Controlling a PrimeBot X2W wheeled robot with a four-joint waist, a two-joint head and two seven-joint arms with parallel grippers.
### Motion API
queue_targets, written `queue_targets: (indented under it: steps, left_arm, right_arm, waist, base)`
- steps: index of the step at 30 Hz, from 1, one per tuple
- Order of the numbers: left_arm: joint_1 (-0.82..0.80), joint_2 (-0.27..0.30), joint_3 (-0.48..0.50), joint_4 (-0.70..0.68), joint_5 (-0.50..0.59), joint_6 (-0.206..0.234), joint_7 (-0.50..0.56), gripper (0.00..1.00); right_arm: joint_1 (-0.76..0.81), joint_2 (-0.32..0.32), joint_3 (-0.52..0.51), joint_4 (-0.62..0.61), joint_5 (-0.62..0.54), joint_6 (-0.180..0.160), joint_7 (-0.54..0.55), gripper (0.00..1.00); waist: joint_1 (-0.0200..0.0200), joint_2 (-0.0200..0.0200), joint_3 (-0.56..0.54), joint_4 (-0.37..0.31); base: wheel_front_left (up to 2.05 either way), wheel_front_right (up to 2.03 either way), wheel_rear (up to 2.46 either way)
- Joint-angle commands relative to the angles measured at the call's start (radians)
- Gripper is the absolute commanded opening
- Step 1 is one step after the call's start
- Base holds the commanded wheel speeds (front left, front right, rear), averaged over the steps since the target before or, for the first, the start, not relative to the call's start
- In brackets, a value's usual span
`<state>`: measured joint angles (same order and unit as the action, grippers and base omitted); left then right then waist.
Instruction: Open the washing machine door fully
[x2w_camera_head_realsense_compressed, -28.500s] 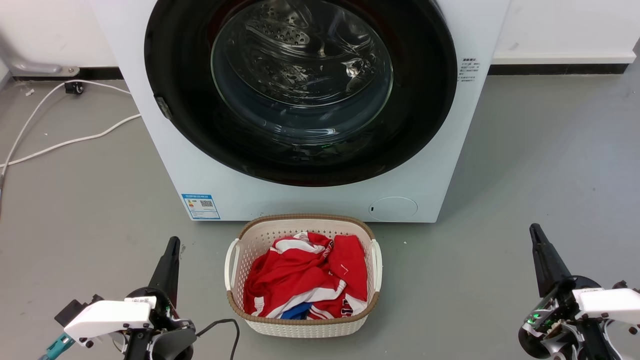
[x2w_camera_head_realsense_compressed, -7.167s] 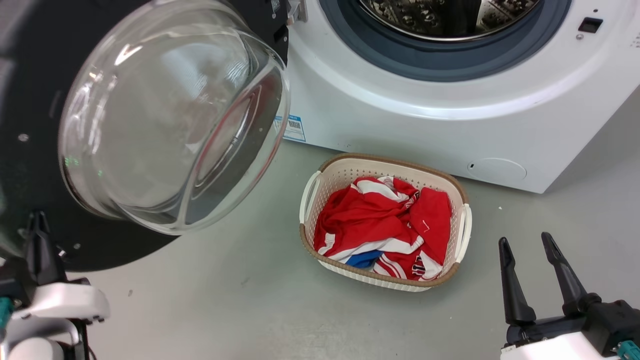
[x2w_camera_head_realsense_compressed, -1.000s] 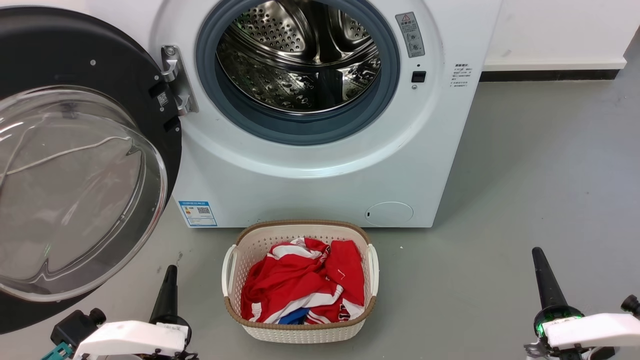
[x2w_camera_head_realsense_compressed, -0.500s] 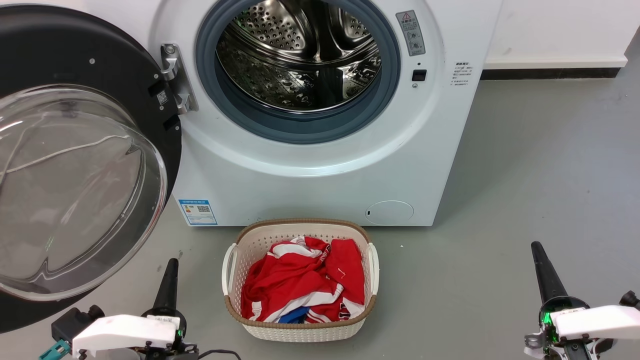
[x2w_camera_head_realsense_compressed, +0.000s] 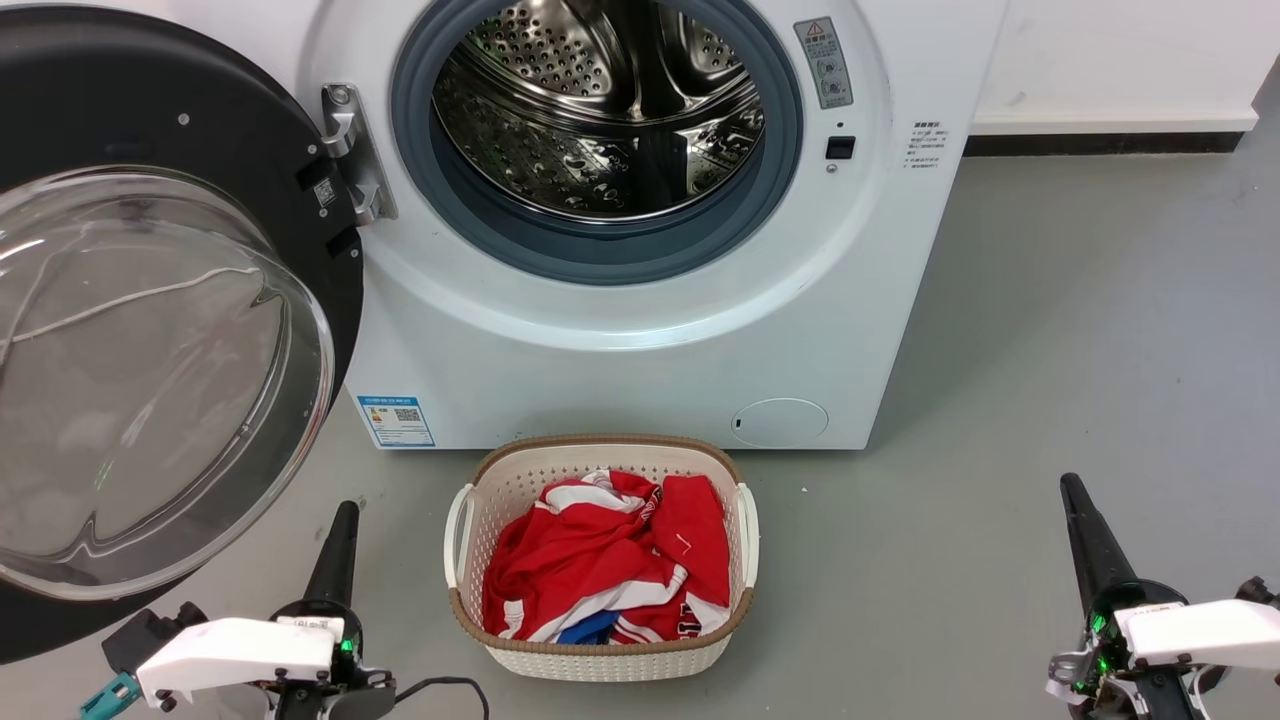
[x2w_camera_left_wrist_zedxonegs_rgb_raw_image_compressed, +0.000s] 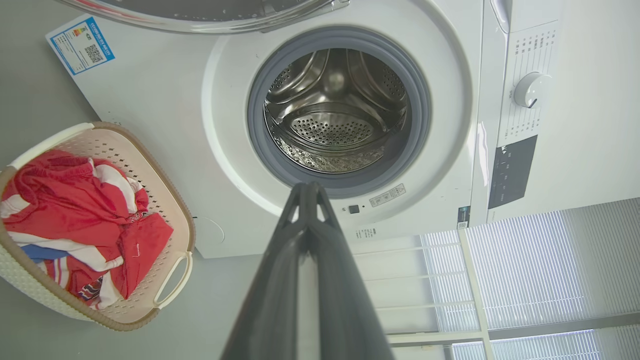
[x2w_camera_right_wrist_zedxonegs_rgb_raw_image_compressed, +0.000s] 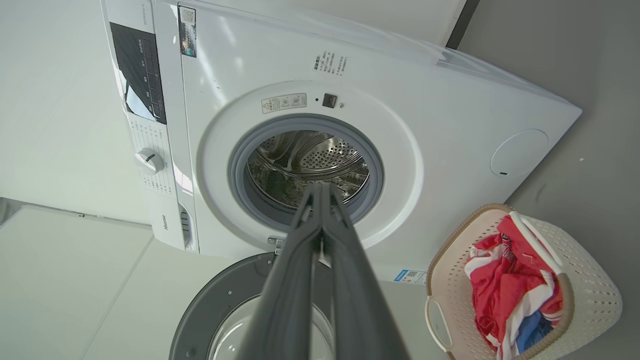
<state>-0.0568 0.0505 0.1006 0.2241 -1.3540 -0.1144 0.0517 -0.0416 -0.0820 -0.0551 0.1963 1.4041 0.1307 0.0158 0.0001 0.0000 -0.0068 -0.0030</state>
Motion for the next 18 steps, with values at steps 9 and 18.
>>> queue_targets:
  steps: [9,18]
  left_arm:
    - [-0.035,0.000,0.007,0.006,-0.094,-0.010,0.024,0.00]
    - [-0.043,0.000,0.011,0.014,-0.165,-0.013,0.042,0.00]
  right_arm:
    - [-0.037,0.000,-0.009,0.016,0.090,0.000,0.025,0.00]
    - [-0.051,0.002,-0.014,0.030,0.155,0.000,0.045,0.00]
  waist:
    - [-0.0001,0.0000,0.003,0.001]
    - [-0.0001,0.0000,0.006,0.002]
  base:
    - [0.00,0.00,0.00]
    - [0.00,0.00,0.00]
